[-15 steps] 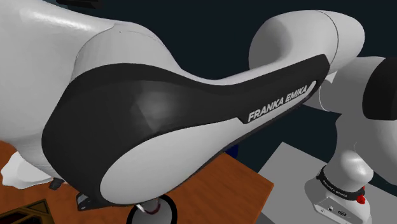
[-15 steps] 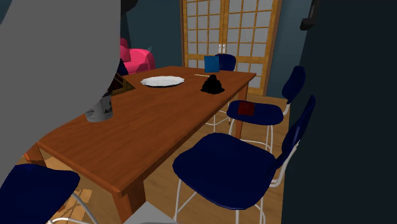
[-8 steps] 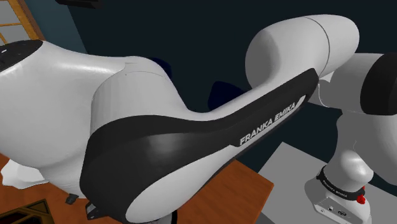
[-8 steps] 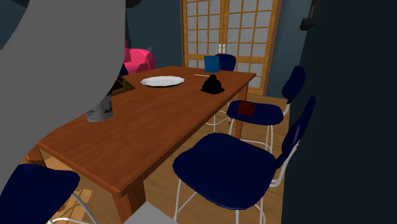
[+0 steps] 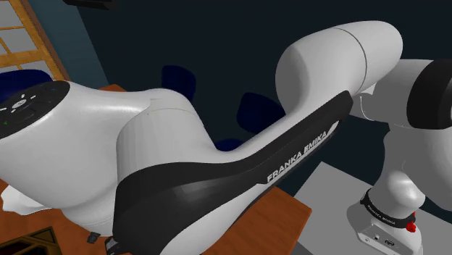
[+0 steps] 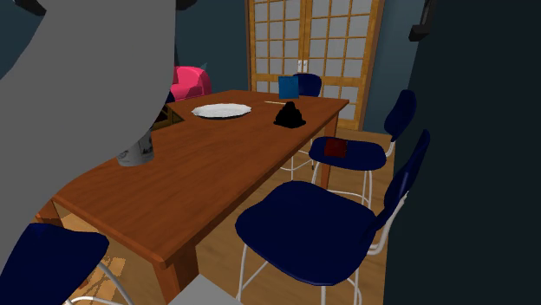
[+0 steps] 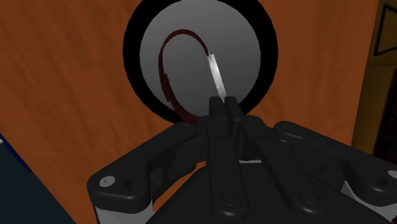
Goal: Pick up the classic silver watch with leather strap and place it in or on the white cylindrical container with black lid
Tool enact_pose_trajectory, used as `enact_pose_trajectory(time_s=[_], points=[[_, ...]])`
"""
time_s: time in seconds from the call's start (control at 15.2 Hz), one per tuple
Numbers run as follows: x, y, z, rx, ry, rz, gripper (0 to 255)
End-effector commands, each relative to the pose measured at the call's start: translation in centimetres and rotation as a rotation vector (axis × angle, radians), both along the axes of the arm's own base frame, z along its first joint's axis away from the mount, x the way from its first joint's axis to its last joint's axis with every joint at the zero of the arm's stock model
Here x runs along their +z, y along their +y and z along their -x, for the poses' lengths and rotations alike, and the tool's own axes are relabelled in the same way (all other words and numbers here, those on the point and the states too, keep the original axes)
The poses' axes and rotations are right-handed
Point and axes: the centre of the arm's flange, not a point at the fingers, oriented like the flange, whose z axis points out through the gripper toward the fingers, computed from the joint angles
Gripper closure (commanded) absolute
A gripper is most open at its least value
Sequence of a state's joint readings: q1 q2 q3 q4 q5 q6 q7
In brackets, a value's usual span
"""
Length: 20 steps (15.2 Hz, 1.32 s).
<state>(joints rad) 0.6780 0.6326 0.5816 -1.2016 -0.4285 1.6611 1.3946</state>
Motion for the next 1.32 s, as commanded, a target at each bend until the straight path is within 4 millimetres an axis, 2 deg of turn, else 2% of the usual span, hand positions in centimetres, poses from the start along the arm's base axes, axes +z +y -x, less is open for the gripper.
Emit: enact_pose_trajectory(time_s=[0.0, 0.2, 0.26, 0.59, 0.86, 1.25], points=[[-0.1, 0.0, 0.0, 0.000, 0.000, 0.000, 255], [-0.1, 0.0, 0.0, 0.000, 0.000, 0.000, 255], [-0.1, 0.0, 0.0, 0.000, 0.000, 0.000, 0], [-0.1, 0.0, 0.0, 0.000, 0.000, 0.000, 0], [4.9, 0.5, 0.3, 0.000, 0.000, 0.000, 0], [4.9, 0.5, 0.3, 0.000, 0.000, 0.000, 0]])
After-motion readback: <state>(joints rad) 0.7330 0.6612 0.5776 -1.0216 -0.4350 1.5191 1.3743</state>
